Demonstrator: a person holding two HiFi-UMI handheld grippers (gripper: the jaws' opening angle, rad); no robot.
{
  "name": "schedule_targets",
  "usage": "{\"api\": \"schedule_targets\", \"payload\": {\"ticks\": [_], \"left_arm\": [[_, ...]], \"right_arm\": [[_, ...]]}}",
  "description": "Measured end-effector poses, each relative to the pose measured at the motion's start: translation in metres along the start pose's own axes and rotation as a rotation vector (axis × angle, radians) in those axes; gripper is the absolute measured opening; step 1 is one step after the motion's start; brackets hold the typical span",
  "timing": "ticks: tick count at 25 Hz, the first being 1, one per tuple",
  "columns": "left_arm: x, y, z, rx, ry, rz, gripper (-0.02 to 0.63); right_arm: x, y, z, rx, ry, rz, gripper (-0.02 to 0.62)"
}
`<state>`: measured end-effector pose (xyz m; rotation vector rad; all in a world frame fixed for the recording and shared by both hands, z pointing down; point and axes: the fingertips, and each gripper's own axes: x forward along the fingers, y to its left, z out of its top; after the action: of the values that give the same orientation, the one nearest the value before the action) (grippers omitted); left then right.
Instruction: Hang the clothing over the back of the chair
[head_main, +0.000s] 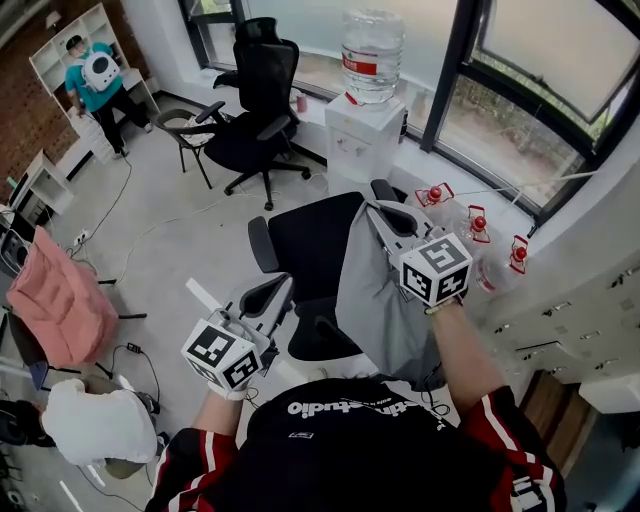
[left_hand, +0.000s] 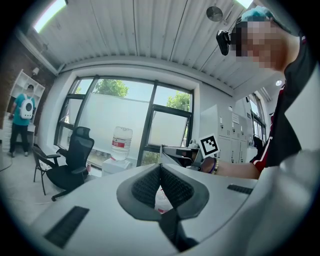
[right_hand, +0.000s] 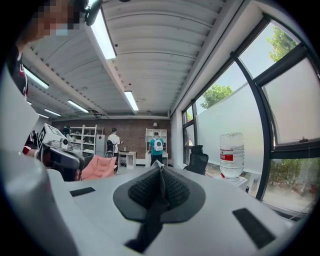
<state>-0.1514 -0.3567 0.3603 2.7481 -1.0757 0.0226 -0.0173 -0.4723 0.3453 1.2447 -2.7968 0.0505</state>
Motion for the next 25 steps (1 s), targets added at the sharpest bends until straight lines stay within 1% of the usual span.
{"api": "schedule_targets", "payload": {"ticks": [6, 12, 16, 18, 22, 25], "left_arm": [[-0.001, 0.019, 0.003, 0.005, -0.001, 0.005, 0.022], [-0.004, 0.035, 0.004, 0.001, -0.001, 0.019, 0.023], [-0.007, 0.041, 0.005, 0.0, 0.0, 0.032, 0.021], [-0.008, 0.044, 0.004, -0.002, 0.001, 0.037, 0.023], [-0.01, 0.05, 0.001, -0.011, 0.007, 0.047, 0.023], [-0.015, 0.054, -0.001, -0.024, 0.007, 0.056, 0.023]], "right_arm": [[0.046, -0.009, 0.002, -0.013, 0.017, 0.007, 0.018], [0.081, -0.028, 0.004, -0.022, 0.021, -0.049, 0.018], [0.104, -0.042, 0.012, -0.039, 0.017, -0.079, 0.018], [0.118, -0.053, 0.02, -0.052, 0.002, -0.098, 0.018], [0.145, -0.079, 0.048, -0.054, -0.072, -0.164, 0.018], [0.158, -0.09, 0.067, -0.065, -0.119, -0.206, 0.018]]}}
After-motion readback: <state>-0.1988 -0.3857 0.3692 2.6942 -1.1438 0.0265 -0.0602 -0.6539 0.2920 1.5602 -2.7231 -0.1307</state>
